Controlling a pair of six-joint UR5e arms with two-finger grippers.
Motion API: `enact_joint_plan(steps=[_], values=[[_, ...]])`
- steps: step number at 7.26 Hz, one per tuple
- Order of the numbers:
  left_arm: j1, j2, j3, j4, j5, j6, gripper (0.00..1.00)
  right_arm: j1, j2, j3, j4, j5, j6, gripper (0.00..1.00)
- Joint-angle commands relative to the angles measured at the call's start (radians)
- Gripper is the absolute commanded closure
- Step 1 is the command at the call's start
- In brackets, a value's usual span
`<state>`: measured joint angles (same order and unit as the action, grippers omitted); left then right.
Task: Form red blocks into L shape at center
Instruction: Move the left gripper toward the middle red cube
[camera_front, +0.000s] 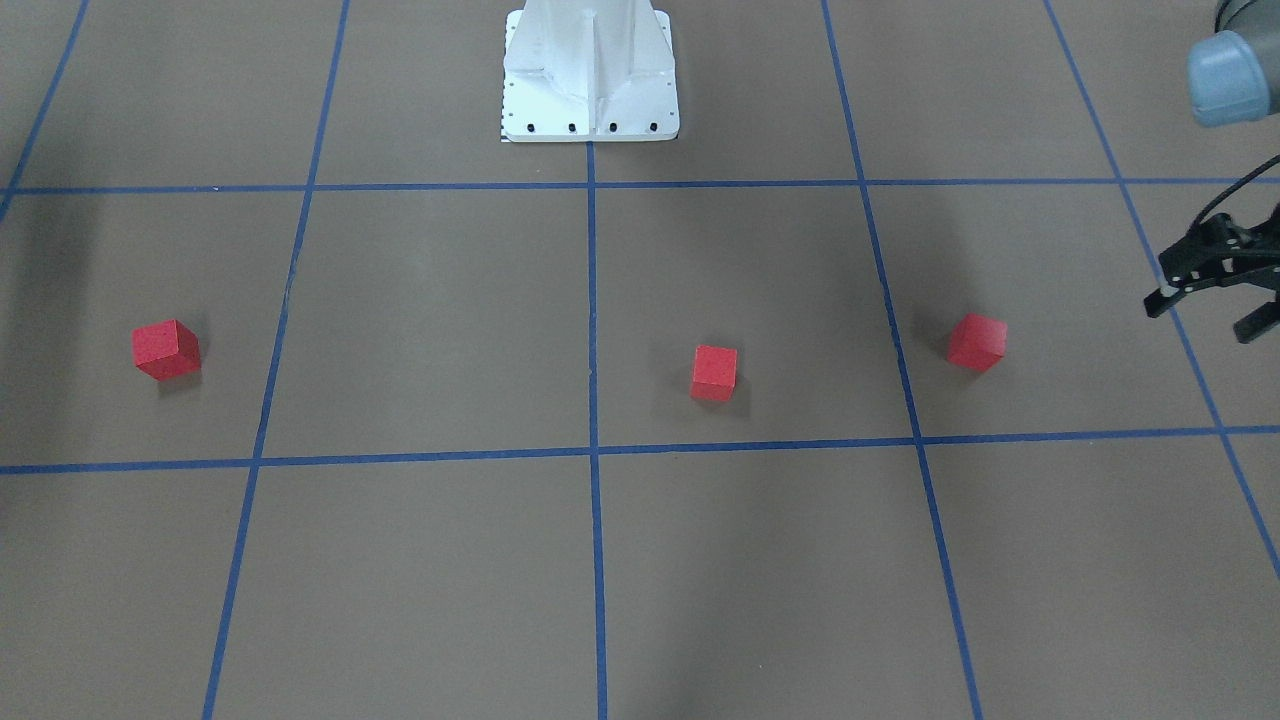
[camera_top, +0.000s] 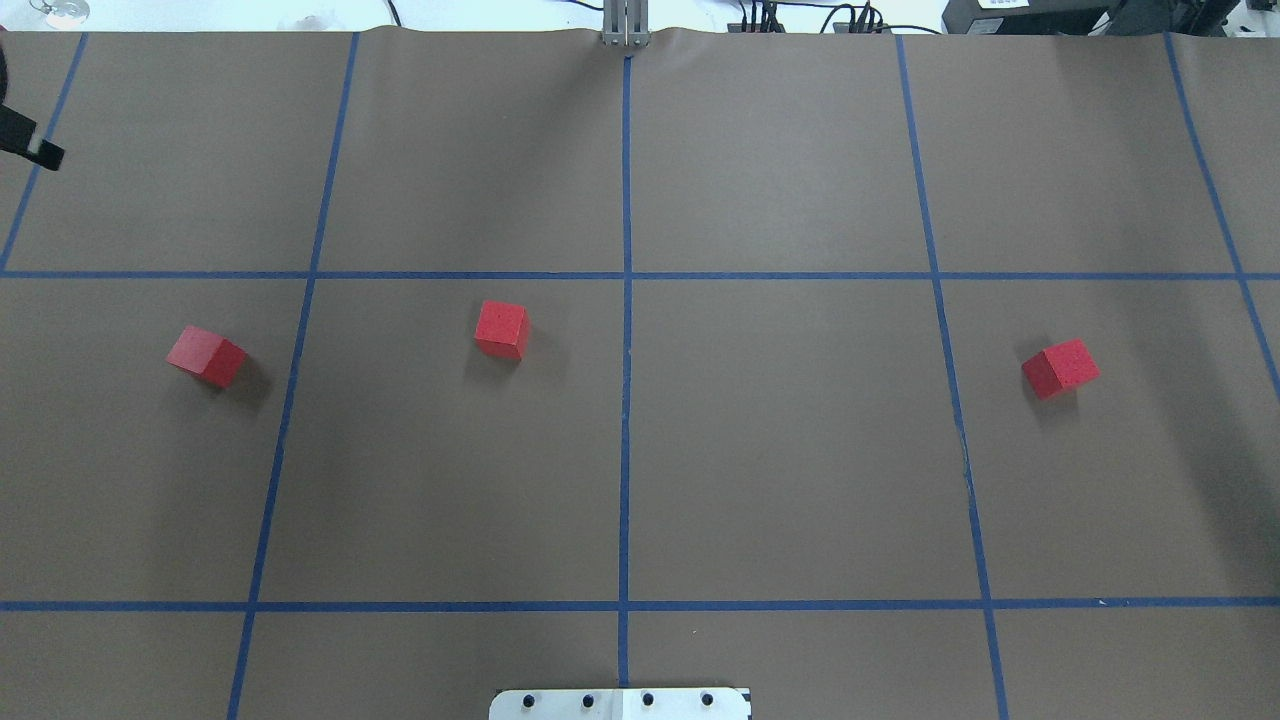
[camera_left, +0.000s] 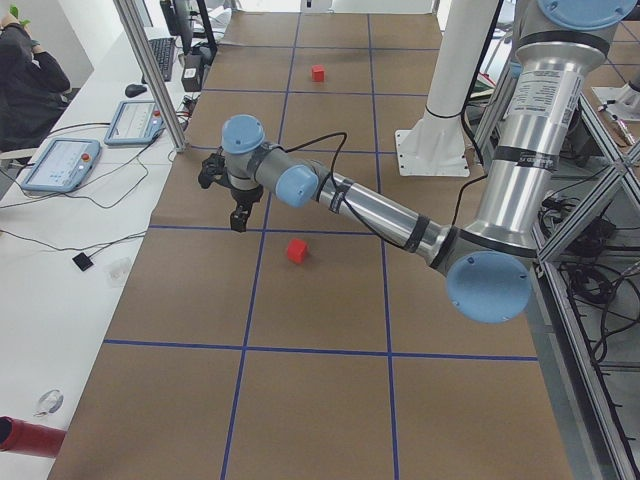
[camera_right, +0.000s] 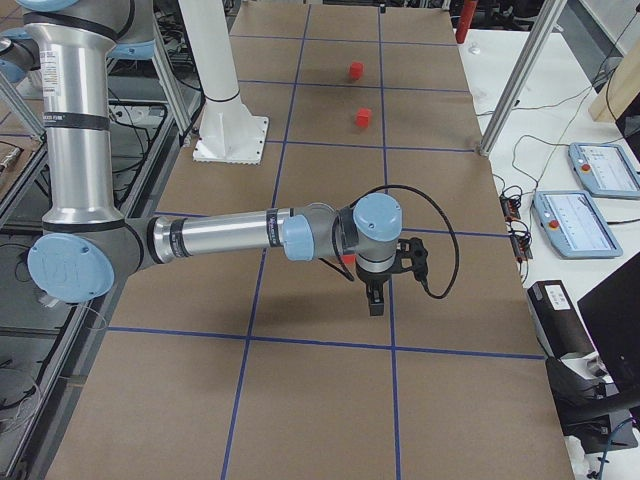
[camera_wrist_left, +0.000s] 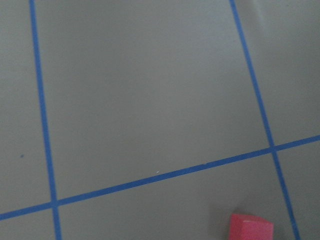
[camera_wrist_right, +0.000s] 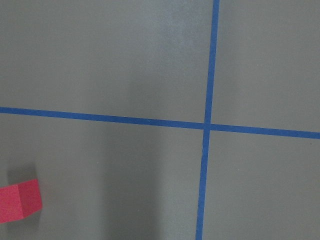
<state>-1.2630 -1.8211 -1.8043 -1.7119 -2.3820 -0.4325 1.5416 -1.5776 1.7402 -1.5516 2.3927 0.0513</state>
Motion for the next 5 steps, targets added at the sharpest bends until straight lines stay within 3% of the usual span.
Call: enact_joint_plan(steps=[1, 4, 5], values=[[0.295, -0.162, -0.046, -0.002, 0.198, -0.467, 0.00, -0.001, -0.011, 0.001, 0.001, -0.006, -0.002, 0.01], [0.574, -0.265, 0.009, -0.015, 0.525, -0.623, 0.00, -0.005, -0.009, -0.008, 0.001, -0.007, -0.002, 0.01], [0.609, -0.317, 0.095, -0.059, 0.564, -0.632, 0.00, -0.006, -0.009, -0.010, 0.001, -0.007, -0.002, 0.01]])
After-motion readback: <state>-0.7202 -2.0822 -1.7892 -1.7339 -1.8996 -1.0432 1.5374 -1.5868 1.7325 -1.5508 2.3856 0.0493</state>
